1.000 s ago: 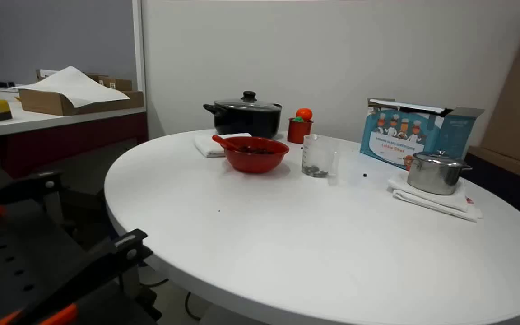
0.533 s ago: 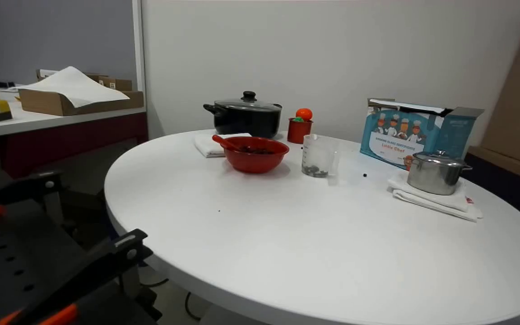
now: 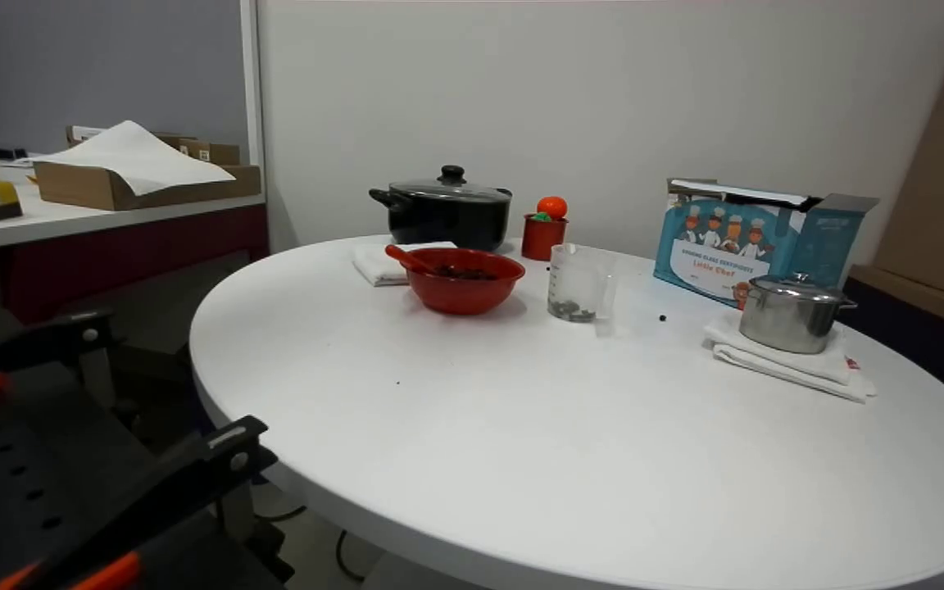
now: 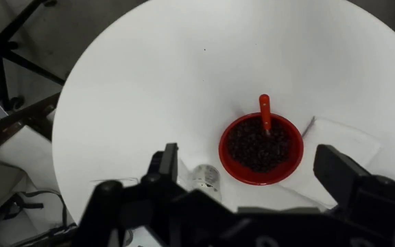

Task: Use the spoon to place some of the contents in the red bowl into the clear jug

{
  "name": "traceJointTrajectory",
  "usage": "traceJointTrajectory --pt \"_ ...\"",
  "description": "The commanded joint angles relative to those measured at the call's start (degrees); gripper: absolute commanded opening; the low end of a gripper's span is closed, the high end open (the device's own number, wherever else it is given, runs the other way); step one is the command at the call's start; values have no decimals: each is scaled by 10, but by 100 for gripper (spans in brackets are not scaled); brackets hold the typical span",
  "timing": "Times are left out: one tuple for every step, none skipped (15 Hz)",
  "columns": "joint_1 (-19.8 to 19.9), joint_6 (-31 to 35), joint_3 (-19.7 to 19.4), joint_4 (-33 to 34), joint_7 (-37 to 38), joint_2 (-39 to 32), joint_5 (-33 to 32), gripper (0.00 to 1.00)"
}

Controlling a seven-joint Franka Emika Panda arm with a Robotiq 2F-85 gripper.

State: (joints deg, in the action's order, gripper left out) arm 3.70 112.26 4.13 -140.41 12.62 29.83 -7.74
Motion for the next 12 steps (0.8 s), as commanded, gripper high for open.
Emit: traceJointTrajectory --pt "-5 64 9 24 35 -104 6 100" --pt "1 83 14 28 62 -130 -2 100" --pt "4 101 15 35 87 -165 -3 100" --pt "3 116 15 43 106 -198 -2 100" --pt "1 126 14 54 121 -231 -4 100" --pt "-3 130 12 65 131 -259 -7 100" --pt "-8 131 8 78 135 -284 -6 100" --pt "-14 129 5 91 132 -308 -4 100" --pt "-20 122 2 103 120 -327 1 100" --pt "-25 118 -1 115 110 -343 6 100" --pt "-30 114 -2 124 97 -356 11 100" --pt "-35 111 -3 132 86 -366 16 100"
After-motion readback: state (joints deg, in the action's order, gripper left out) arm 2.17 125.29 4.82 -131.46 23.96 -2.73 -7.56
